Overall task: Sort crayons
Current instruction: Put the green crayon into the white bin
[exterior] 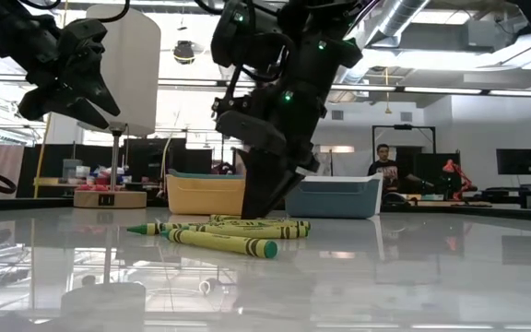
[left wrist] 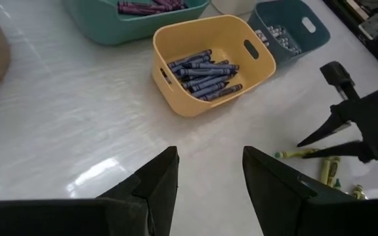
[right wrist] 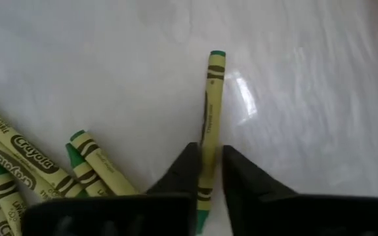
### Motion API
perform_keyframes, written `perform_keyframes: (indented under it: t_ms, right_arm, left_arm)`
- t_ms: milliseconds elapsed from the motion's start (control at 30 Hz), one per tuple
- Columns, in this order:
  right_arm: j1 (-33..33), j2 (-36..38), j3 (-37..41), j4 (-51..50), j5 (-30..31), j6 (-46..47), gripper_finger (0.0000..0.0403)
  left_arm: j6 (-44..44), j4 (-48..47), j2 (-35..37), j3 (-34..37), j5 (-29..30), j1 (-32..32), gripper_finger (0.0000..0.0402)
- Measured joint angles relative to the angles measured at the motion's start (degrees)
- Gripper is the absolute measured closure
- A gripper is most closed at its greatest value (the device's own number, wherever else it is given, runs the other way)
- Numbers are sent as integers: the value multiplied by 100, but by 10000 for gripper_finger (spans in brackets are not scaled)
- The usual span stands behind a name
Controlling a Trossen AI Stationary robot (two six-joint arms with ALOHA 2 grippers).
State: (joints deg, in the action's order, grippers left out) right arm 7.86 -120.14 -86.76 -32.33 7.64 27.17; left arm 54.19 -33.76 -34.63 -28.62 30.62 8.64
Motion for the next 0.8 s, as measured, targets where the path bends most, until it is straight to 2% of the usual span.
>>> perform_keyframes:
  t_ms: [167, 500, 800]
  right_arm:
    - [-92, -2, 0, -42, -201, 41, 395]
    - [-253, 161, -106, -138, -463, -67, 399]
    - [-663, 1072, -109, -491, -625, -332, 399]
  left_arm:
    - [0, -1, 0, 0, 21, 1, 242]
    - [0, 0, 0, 0, 19, 0, 242]
    - [-2, -11, 2, 0, 10, 0, 242]
